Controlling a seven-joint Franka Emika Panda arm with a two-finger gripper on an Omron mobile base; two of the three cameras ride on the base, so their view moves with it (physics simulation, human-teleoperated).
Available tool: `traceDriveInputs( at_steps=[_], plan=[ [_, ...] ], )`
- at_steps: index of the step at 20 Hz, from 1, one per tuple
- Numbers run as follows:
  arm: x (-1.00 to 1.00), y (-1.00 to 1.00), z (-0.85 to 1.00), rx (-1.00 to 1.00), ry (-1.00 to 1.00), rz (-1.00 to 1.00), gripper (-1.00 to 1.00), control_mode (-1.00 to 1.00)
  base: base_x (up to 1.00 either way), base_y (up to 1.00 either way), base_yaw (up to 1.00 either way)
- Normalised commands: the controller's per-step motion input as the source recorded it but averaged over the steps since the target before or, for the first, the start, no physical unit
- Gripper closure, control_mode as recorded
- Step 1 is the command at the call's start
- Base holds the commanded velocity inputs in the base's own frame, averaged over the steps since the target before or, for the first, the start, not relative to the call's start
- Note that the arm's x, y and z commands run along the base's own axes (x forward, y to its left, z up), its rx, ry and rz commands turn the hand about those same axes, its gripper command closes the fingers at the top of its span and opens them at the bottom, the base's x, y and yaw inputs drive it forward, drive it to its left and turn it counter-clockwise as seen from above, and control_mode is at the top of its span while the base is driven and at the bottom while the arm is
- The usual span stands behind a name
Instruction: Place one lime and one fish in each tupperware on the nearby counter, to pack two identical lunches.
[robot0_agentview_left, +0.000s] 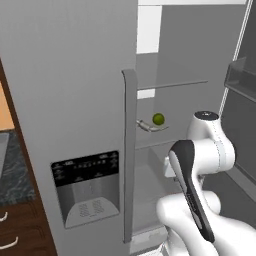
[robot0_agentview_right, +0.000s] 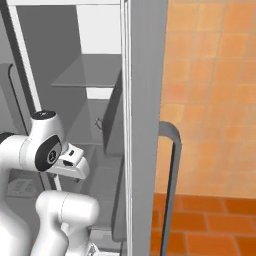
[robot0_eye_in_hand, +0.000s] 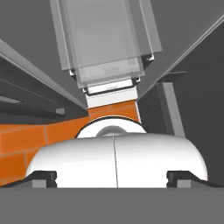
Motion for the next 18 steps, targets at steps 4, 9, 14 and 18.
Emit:
traceDriveInputs(
  at_steps=[4, 9, 14, 18],
  plan=[
    [0.0, 0.0, 0.0, 0.0, 0.0, 0.0, -1.0, 1.0, 0.46, -0.01, -0.02],
    [0.0, 0.0, 0.0, 0.0, 0.0, 0.0, -1.0, 1.0, 0.18, -0.05, 0.0],
    [0.0, 0.0, 0.0, 0.0, 0.0, 0.0, -1.0, 1.0, 0.0, 0.0, 0.0],
    [0.0, 0.0, 0.0, 0.0, 0.0, 0.0, -1.0, 1.0, 0.0, 0.0, 0.0]
  ],
)
